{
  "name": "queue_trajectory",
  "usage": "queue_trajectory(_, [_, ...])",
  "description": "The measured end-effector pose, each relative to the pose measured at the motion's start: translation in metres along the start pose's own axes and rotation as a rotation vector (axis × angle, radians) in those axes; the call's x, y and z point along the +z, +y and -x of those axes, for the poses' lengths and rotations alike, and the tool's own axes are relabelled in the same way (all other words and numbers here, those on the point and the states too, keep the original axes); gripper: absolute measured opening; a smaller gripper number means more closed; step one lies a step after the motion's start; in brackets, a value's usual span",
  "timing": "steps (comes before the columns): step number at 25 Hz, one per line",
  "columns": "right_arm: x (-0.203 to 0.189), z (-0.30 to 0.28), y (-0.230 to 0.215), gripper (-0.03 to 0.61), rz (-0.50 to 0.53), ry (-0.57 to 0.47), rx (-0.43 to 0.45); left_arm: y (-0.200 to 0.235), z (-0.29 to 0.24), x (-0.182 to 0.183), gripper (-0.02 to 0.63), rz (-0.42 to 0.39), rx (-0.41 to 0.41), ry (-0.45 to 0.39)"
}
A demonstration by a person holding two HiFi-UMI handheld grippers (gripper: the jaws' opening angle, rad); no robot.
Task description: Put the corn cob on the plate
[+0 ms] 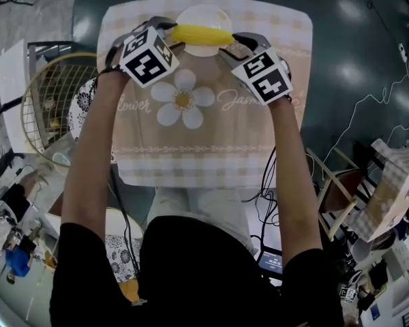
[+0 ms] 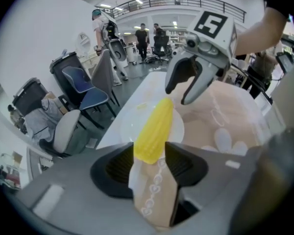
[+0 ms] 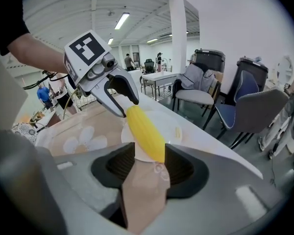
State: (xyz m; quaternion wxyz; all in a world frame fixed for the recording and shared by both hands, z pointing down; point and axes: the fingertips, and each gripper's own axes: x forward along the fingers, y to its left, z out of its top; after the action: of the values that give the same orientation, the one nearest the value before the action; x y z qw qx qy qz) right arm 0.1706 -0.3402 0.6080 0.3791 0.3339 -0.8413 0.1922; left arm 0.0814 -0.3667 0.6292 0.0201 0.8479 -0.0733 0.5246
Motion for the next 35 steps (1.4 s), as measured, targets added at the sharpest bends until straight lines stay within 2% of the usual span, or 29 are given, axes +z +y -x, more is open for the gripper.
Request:
queue_trajectory(5, [0.016,0.027,0.01,0.149,-0.03,-0.062,-0.034,-0.003,0.029,0.01,0.157,0.012,0.057,-0.04])
queue_trajectory(8, [0.027,0.045,0.008,0.138,-0.038,-0.091,-0.062,-0.002,0.049,0.023,0.131,0.051,0.094,-0.095])
queue_trajectory(16, [0.063,0.111,0.022,0.037,-0.049,-0.187,-0.152,-0.013,0.123,0.059,0.042,0.092,0.219,-0.238])
queue_trajectory(20, [0.081,0.142,0.035,0.016,-0.057,-0.256,-0.177,-0.024,0.158,0.071,0.011,0.136,0.264,-0.311])
queue_trajectory(24, [0.1,0.169,0.045,0.005,-0.069,-0.316,-0.199,-0.035,0.189,0.084,0.008,0.185,0.296,-0.38])
queue_trajectory(29, [0.118,0.202,0.058,0.005,-0.066,-0.395,-0.216,-0.051,0.217,0.092,0.006,0.225,0.342,-0.418])
queue_trajectory(35, [0.136,0.24,0.066,0.003,-0.069,-0.509,-0.231,-0.064,0.268,0.106,0.006,0.276,0.428,-0.524])
